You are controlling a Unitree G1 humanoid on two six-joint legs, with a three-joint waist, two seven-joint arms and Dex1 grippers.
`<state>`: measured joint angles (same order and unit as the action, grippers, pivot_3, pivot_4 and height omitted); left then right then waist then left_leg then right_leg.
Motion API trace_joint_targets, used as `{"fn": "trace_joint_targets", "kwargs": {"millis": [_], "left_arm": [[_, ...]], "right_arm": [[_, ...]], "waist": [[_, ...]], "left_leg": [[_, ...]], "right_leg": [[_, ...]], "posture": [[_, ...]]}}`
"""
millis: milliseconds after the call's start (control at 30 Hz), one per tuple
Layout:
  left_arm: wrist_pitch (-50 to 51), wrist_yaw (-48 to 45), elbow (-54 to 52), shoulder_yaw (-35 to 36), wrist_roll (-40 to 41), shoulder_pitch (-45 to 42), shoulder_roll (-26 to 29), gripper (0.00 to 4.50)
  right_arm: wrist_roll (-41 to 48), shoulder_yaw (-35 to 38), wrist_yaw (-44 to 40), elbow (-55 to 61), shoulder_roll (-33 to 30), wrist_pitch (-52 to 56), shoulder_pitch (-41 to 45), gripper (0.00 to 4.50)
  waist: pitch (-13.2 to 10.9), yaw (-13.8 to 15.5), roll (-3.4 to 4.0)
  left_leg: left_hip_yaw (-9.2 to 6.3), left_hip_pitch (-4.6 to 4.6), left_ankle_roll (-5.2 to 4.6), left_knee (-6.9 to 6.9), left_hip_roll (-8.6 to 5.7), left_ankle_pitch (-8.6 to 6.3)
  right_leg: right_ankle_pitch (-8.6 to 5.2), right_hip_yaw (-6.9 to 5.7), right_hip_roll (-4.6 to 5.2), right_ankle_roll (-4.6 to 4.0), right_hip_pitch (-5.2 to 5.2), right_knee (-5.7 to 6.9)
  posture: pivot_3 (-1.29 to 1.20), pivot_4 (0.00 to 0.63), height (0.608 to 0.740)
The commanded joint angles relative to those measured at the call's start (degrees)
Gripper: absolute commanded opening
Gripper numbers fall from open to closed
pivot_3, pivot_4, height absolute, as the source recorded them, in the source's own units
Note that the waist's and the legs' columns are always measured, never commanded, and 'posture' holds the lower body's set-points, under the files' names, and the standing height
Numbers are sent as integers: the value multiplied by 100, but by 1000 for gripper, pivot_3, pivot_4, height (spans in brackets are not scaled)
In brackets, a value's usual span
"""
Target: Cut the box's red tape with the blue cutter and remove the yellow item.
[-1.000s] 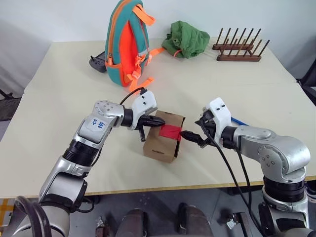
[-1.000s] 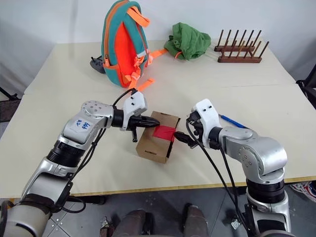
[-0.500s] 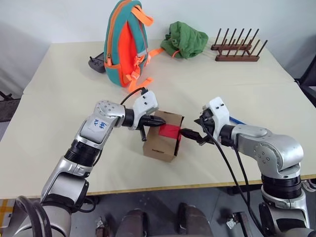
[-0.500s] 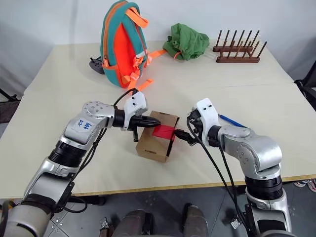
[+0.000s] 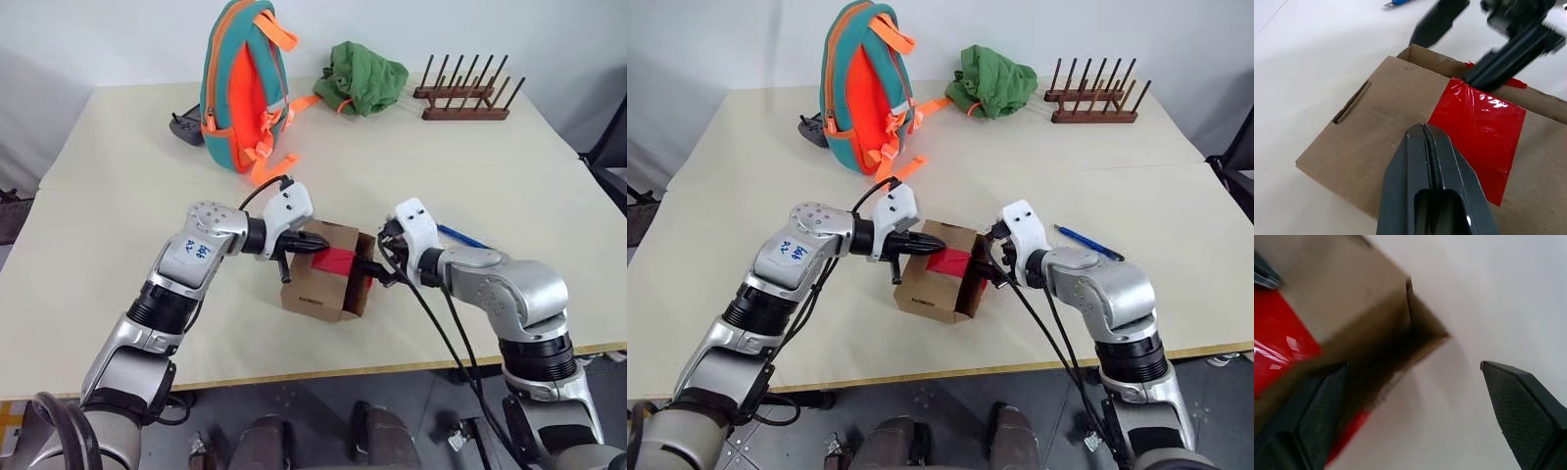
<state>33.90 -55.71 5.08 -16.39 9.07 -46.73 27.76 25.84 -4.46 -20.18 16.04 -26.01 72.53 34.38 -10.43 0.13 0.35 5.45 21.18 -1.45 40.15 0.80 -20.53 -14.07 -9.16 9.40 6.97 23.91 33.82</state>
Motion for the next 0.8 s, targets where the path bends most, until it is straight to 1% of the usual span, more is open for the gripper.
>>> {"fn": "trace_joint_targets", "kwargs": {"millis": [33, 200, 267, 367, 467, 533, 733, 800], "left_arm": [[91, -14, -148, -54, -8, 135, -13, 0], [91, 59, -124, -37, -52, 160, -24, 0], [63, 73, -88, -50, -68, 165, -37, 0], [21, 83, -26, -73, -90, 143, -56, 0], [-11, 82, 38, -82, -104, 102, -79, 0], [-30, 77, 67, -86, -113, 87, -89, 0], [-56, 66, 92, -87, -140, 55, -111, 0], [-82, 62, 98, -90, -161, 47, -103, 0]], "right_arm": [[-99, -25, 33, 160, -140, 90, -129, 4452], [152, 100, -295, 609, -538, 248, -509, 4452], [469, 349, -501, 730, -493, 496, -597, 4452], [694, 554, -650, 740, -467, 711, -646, 4452], [986, 856, -773, 499, -237, 941, -604, 4452], [1037, 917, -808, 258, -105, 961, -538, 4452], [1277, 1172, -946, -702, 433, 1295, -232, 4452], [1376, 1366, -957, -1019, 658, 1554, -69, 4452]], "waist": [[0, 1, 0], [0, 23, 0], [0, 22, 0], [0, 19, 0], [0, 22, -1], [0, 19, -1], [8, -21, -12], [11, -24, -16]], "left_leg": [[0, 1, 0, -1, 0, 0], [-3, 2, 0, -7, -2, -1], [-2, 2, 0, -6, -2, -1], [-2, 0, 0, -6, -1, -1], [-4, -1, -1, -5, -1, -1], [-7, -2, -1, -5, -1, -1], [-6, -9, -1, -5, 1, -1], [-7, -11, -1, -5, 1, -1]], "right_leg": [[0, 0, 0, 0, 0, 0], [1, -1, 0, 2, -1, -6], [1, 0, 0, 2, -1, -8], [1, 2, -1, 2, -1, -7], [1, 4, 0, 2, -1, -7], [1, 5, 0, 2, -1, -6], [1, 7, -1, 2, -3, -1], [1, 8, -1, 2, -2, 1]], "posture": [[0, 150, 740], [0, 150, 740], [0, 150, 740], [0, 150, 740], [0, 150, 740], [0, 150, 740], [0, 150, 740], [0, 150, 740]]}}
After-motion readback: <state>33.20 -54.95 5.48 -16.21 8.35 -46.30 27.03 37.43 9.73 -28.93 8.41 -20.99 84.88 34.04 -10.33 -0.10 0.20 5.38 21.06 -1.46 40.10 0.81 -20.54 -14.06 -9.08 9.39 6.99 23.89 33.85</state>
